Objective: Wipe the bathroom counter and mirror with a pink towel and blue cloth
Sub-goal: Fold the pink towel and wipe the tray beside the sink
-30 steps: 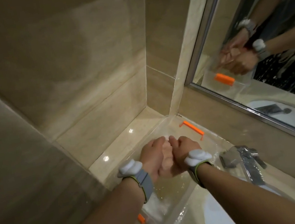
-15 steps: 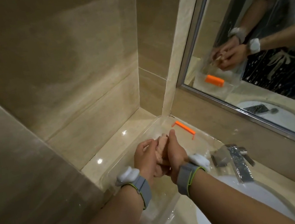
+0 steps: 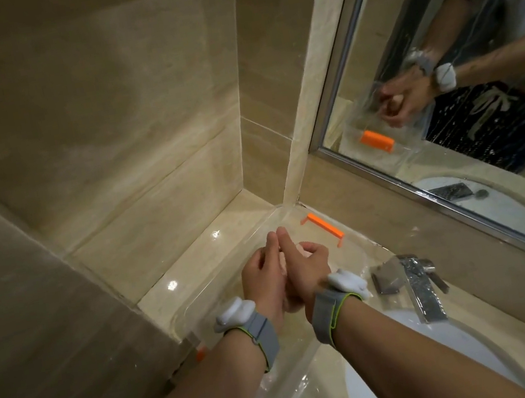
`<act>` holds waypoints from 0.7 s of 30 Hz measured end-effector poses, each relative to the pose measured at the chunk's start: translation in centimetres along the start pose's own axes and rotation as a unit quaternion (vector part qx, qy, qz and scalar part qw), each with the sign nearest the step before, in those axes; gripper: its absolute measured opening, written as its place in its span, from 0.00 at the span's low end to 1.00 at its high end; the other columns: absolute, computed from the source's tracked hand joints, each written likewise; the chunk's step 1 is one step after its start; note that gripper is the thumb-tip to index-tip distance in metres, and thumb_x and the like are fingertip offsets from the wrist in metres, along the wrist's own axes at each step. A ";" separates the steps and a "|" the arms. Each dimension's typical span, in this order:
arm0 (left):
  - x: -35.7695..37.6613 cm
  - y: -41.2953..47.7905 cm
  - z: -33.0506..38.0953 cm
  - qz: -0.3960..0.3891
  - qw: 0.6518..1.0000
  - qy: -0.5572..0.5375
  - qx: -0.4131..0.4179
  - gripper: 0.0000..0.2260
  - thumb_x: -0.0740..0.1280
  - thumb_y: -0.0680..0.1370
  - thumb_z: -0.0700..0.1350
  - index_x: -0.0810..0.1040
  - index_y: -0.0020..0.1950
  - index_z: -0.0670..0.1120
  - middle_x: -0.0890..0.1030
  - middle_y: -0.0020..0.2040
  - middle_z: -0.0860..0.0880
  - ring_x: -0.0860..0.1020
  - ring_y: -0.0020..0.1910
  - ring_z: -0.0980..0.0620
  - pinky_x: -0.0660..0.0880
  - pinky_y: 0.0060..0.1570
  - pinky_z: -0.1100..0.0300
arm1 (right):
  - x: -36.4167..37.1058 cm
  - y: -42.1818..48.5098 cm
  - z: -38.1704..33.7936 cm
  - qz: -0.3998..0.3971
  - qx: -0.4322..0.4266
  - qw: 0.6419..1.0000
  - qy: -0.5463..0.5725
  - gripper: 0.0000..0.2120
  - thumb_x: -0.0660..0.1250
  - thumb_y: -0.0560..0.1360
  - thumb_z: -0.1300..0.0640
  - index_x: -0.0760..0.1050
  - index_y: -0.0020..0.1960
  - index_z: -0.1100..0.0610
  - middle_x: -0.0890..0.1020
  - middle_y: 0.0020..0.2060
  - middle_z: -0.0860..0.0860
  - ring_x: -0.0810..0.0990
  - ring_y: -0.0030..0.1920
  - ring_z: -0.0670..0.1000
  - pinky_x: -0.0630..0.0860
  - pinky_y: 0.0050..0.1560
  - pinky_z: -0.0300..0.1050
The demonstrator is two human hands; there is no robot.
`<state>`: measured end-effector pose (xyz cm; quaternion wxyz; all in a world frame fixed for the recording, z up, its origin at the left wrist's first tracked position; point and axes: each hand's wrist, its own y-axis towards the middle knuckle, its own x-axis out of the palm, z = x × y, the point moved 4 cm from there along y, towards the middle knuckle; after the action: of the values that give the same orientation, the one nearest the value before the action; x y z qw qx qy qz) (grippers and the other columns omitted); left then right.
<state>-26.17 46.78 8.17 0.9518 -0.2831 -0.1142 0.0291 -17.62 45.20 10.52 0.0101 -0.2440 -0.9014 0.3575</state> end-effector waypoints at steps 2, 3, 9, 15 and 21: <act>-0.1 0.5 0.2 -0.001 1.000 0.023 0.001 0.22 0.64 0.80 0.65 0.87 0.45 0.49 0.88 0.43 0.49 0.87 0.46 0.47 0.83 0.51 0.48 | -0.4 0.1 -0.2 -0.052 0.020 0.998 -0.028 0.47 0.71 0.57 0.23 0.69 0.66 0.50 0.83 0.54 0.52 0.83 0.51 0.55 0.81 0.54 0.54; -0.2 0.7 0.3 -0.006 0.999 0.039 0.001 0.23 0.63 0.80 0.66 0.88 0.45 0.50 0.88 0.44 0.48 0.87 0.47 0.46 0.82 0.55 0.45 | -0.5 0.0 -0.1 -0.100 0.039 0.993 -0.042 0.49 0.72 0.56 0.22 0.73 0.66 0.52 0.84 0.55 0.53 0.84 0.52 0.55 0.81 0.55 0.55; 0.2 1.4 1.8 -0.161 0.979 -0.014 -0.125 0.27 0.64 0.80 0.65 0.89 0.43 0.43 0.87 0.51 0.39 0.86 0.51 0.41 0.81 0.58 0.47 | -1.2 -1.3 -0.4 -0.354 0.130 0.923 -0.076 0.35 0.75 0.66 0.32 0.79 0.63 0.55 0.84 0.56 0.55 0.84 0.56 0.56 0.82 0.53 0.53; 0.6 2.1 2.9 -0.158 0.982 0.001 -0.106 0.26 0.66 0.81 0.61 0.63 0.29 0.49 0.64 0.28 0.49 0.69 0.31 0.52 0.73 0.55 0.51 | -1.1 -1.0 -0.6 -0.435 0.161 0.877 -0.127 0.18 0.76 0.71 0.46 0.80 0.53 0.56 0.83 0.50 0.56 0.79 0.37 0.47 0.76 0.33 0.36; 0.2 2.9 3.2 -0.145 0.978 0.147 -0.019 0.23 0.62 0.82 0.63 0.69 0.35 0.49 0.64 0.24 0.55 0.62 0.20 0.57 0.63 0.21 0.68 | 0.3 -0.5 -0.1 -0.421 0.099 0.879 -0.202 0.02 0.66 0.73 0.60 0.74 0.43 0.54 0.76 0.36 0.54 0.64 0.27 0.46 0.61 0.25 0.36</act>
<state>-26.72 50.94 9.27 0.9469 -0.2824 -0.0131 -0.1530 -18.10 45.10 10.87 0.0011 0.2382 -0.8614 0.4487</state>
